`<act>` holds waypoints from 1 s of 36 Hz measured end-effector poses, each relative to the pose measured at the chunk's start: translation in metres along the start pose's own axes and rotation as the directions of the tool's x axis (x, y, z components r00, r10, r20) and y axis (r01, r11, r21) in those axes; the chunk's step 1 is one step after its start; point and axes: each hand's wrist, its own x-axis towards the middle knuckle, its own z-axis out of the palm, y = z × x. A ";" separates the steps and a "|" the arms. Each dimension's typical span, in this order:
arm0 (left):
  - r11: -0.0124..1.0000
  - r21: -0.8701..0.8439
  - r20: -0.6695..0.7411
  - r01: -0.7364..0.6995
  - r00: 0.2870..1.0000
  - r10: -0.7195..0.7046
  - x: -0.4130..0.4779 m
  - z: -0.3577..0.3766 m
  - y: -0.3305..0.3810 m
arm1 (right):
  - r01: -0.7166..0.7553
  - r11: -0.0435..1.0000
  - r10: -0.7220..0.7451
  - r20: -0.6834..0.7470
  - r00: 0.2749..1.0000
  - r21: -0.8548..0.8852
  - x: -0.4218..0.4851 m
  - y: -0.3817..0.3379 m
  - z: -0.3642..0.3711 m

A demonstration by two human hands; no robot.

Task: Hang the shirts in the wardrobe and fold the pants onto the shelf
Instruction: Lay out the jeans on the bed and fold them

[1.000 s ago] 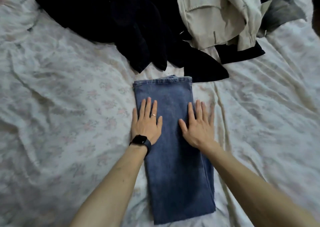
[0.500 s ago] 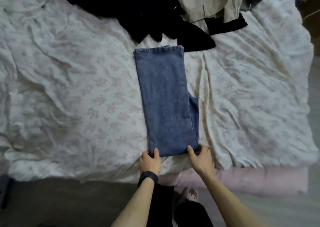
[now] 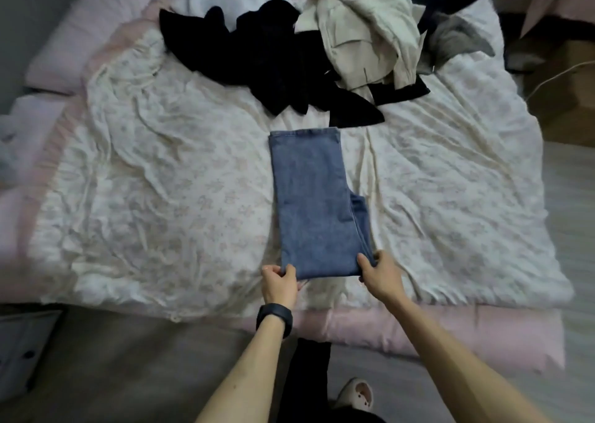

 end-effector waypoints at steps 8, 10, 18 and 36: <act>0.965 0.234 0.062 -0.121 0.992 0.109 -0.077 -0.044 -0.025 | -0.037 0.999 0.039 0.074 0.996 -0.037 -0.084 0.035 -0.024; 0.970 0.209 0.103 -0.127 0.989 0.108 -0.084 -0.051 -0.026 | 0.005 0.999 -0.002 0.067 0.998 -0.046 -0.093 0.034 -0.030; 1.000 -0.025 0.315 -0.010 0.949 0.018 -0.046 -0.058 0.052 | 0.021 0.965 -0.052 0.114 0.992 0.260 -0.048 -0.042 -0.049; 0.471 0.733 0.285 -0.490 0.851 0.442 0.181 0.030 0.199 | 0.159 0.953 -0.186 -0.084 0.979 -0.259 0.183 -0.150 -0.010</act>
